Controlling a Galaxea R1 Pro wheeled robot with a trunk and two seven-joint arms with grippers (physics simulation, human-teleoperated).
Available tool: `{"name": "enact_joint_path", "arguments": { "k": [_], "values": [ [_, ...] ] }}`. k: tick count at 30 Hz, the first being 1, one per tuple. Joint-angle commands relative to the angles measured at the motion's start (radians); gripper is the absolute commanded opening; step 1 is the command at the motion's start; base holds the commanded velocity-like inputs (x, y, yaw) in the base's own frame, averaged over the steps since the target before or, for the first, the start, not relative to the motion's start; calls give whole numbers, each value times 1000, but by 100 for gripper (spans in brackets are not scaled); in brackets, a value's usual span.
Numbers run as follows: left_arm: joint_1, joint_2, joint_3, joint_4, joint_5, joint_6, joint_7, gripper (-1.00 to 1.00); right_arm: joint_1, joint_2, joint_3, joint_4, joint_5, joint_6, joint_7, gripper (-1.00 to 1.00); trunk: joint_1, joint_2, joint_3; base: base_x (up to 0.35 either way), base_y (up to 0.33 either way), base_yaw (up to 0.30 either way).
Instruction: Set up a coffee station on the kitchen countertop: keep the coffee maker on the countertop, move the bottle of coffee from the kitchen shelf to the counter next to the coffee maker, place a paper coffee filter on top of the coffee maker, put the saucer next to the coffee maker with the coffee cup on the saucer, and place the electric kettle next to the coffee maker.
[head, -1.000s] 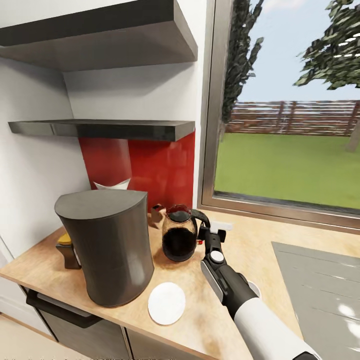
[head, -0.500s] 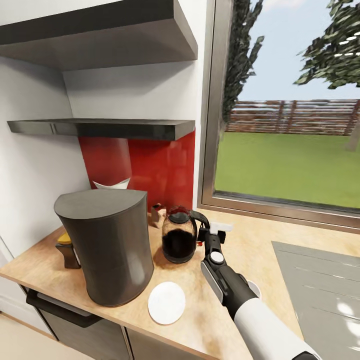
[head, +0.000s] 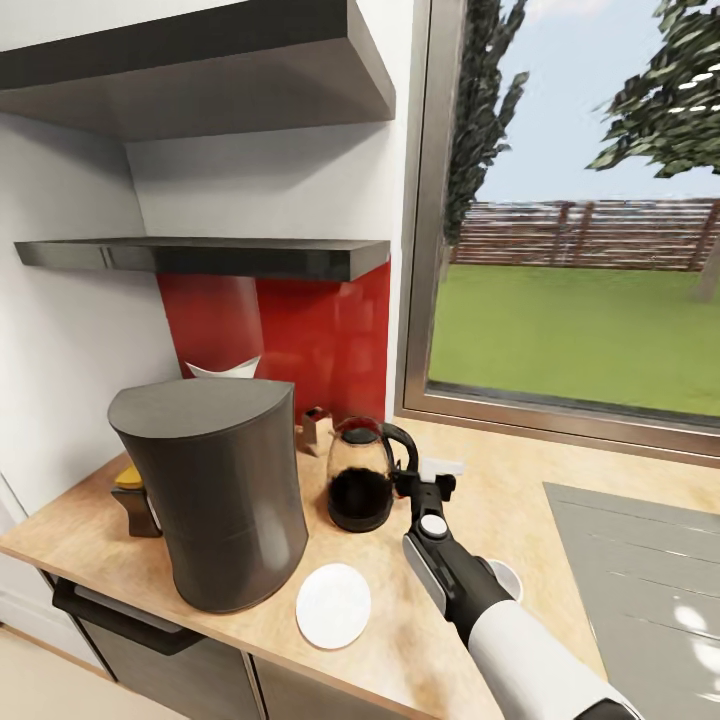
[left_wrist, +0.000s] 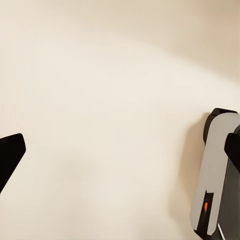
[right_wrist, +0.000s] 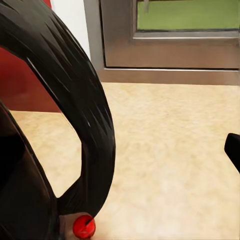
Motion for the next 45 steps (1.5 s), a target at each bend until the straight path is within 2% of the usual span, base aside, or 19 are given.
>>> {"name": "enact_joint_path", "arguments": {
  "k": [1,18,40,45],
  "values": [
    [0,0,9,-2,-7,-2,-6,100,-1,0,4,2,-11,-8,-5,100,1,-2,-2,0,0,0],
    [0,-4,9,-3,-7,-1,-6,100,-1,0,4,1,-11,-8,-5,100,1,-2,-2,-6,0,0],
    [0,-5,9,-3,-7,-2,-6,100,-1,0,4,-3,-11,-7,-5,100,1,-2,-2,-292,-57,0],
    [0,-9,8,-2,-9,-2,-8,100,-2,0,-8,-17,-6,-4,-10,100,1,-2,-2,-135,0,0]
  ]
}}
